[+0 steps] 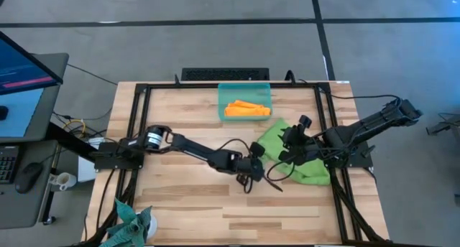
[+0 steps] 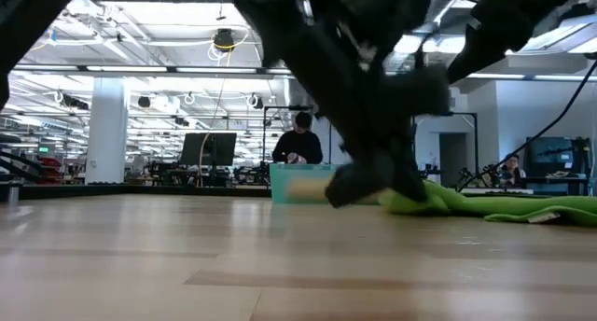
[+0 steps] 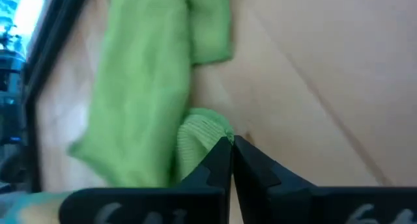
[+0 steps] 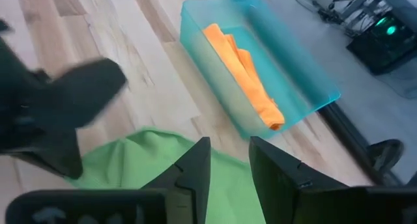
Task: Roll microfiber towels into tight, uniform cylinder then place into a basket
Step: Fold the green microfiber towel
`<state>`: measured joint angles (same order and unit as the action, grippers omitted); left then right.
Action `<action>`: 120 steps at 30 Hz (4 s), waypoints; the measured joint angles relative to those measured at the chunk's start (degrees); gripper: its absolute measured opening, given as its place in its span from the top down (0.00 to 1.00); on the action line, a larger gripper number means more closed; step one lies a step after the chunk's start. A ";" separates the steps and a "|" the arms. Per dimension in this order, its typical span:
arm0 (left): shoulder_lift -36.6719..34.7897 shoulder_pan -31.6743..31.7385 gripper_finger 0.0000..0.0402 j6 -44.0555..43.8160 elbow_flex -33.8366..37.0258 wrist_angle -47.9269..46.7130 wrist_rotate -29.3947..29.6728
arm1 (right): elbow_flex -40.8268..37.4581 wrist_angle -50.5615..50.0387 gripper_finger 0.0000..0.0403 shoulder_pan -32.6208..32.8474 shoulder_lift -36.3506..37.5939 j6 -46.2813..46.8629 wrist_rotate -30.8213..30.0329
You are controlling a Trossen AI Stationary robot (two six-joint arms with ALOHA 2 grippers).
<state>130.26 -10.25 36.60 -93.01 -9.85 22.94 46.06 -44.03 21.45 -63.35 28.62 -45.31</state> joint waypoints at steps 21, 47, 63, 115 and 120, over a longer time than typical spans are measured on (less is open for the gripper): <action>-22.41 -6.94 1.00 -8.64 -0.09 -42.96 0.30 | -1.79 10.92 0.69 4.51 -3.63 3.51 8.06; -33.64 -3.53 1.00 -17.57 -19.63 -42.46 12.77 | -0.09 37.18 0.69 7.45 -13.97 -11.13 12.65; -33.53 -3.29 1.00 -24.29 -19.61 -49.47 16.84 | -1.35 45.59 0.51 7.24 -20.56 -6.12 18.39; -33.51 3.15 1.00 -46.90 -19.54 -72.45 9.09 | 21.89 60.57 0.67 -7.43 -55.97 0.93 21.58; -33.51 3.15 1.00 -48.32 -19.54 -74.53 9.05 | 23.39 55.22 0.86 -8.46 -55.93 3.19 22.44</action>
<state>96.75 -7.09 -11.73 -112.55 -84.38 31.99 69.45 11.20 12.99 -119.28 31.81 -22.87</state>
